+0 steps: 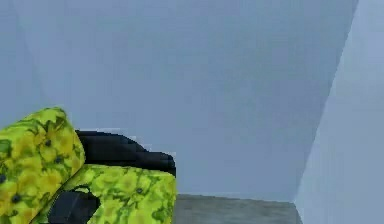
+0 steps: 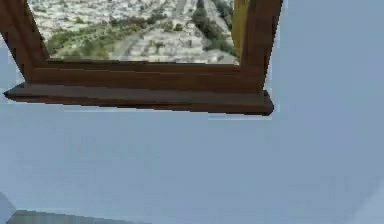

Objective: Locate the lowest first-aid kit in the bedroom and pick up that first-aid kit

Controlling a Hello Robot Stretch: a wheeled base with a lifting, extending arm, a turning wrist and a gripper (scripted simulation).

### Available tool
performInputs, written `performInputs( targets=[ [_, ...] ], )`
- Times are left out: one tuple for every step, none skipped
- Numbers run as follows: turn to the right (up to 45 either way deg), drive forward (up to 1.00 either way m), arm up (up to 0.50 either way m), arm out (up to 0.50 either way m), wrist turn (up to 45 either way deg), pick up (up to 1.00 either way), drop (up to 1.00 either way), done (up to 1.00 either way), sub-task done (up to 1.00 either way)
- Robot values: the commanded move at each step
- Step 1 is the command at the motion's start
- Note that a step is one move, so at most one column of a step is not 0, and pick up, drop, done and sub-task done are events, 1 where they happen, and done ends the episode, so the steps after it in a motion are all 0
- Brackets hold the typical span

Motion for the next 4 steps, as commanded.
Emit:
performInputs(
  targets=[
    [-45.0,0.0,0.0,0.0,0.0,0.0,0.0,0.0,0.0],
    [-45.0,0.0,0.0,0.0,0.0,0.0,0.0,0.0,0.0],
    [-45.0,0.0,0.0,0.0,0.0,0.0,0.0,0.0,0.0],
    [-39.0,0.0,0.0,0.0,0.0,0.0,0.0,0.0,0.0]
  ],
)
